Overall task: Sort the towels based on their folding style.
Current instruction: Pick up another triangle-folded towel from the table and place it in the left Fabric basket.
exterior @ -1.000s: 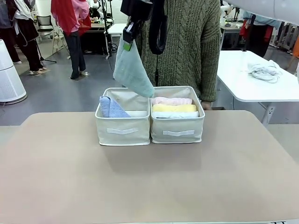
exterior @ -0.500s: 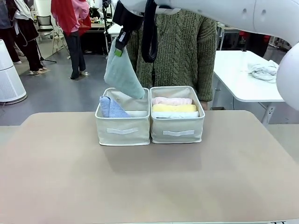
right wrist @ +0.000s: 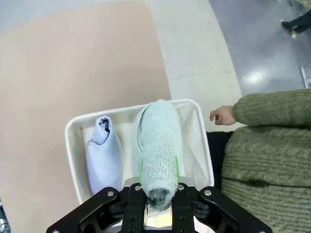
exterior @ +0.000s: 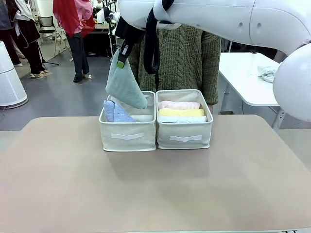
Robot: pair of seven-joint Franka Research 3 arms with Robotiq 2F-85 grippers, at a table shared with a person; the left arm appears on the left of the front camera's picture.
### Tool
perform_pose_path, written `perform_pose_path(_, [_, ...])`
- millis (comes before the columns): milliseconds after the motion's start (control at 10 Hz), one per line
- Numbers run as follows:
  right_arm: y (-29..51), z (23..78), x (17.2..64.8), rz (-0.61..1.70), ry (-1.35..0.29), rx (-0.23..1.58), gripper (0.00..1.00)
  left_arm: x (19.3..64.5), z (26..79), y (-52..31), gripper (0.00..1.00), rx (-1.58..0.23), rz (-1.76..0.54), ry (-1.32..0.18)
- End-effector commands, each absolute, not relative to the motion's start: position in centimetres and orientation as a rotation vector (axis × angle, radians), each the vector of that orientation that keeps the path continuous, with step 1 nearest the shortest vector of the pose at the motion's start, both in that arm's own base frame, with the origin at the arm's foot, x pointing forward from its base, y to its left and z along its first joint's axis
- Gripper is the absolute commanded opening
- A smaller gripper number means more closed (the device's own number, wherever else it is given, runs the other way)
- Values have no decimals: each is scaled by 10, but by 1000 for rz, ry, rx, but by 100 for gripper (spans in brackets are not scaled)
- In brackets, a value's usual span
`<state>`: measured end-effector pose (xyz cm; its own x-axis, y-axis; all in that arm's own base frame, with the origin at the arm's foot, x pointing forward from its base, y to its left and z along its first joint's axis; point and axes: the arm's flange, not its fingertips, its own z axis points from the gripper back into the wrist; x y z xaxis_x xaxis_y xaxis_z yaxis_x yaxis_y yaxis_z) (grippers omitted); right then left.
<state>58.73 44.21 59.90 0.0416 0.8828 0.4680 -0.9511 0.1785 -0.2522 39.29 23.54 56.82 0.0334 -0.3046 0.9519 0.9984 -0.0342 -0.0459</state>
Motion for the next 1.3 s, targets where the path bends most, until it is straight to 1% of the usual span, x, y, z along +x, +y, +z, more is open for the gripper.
perform_pose_path(0, [447,598,596,1513,-573,192,18,391,570,238,100,-1020,-1338,-934])
perform_pose_path(100, [450,591,595,1578,-543,195,18,391,570,238,100,-1020,-1338,-934])
perform_pose_path(300, [452,578,597,1619,-492,201,18,391,570,238,100,-1020,-1338,-934])
perform_pose_path(700, [446,561,605,1598,-445,194,18,391,570,238,100,-1020,-1338,-934])
perform_pose_path(1200, [444,532,615,1593,-375,240,18,391,570,238,100,-1020,-1338,-934])
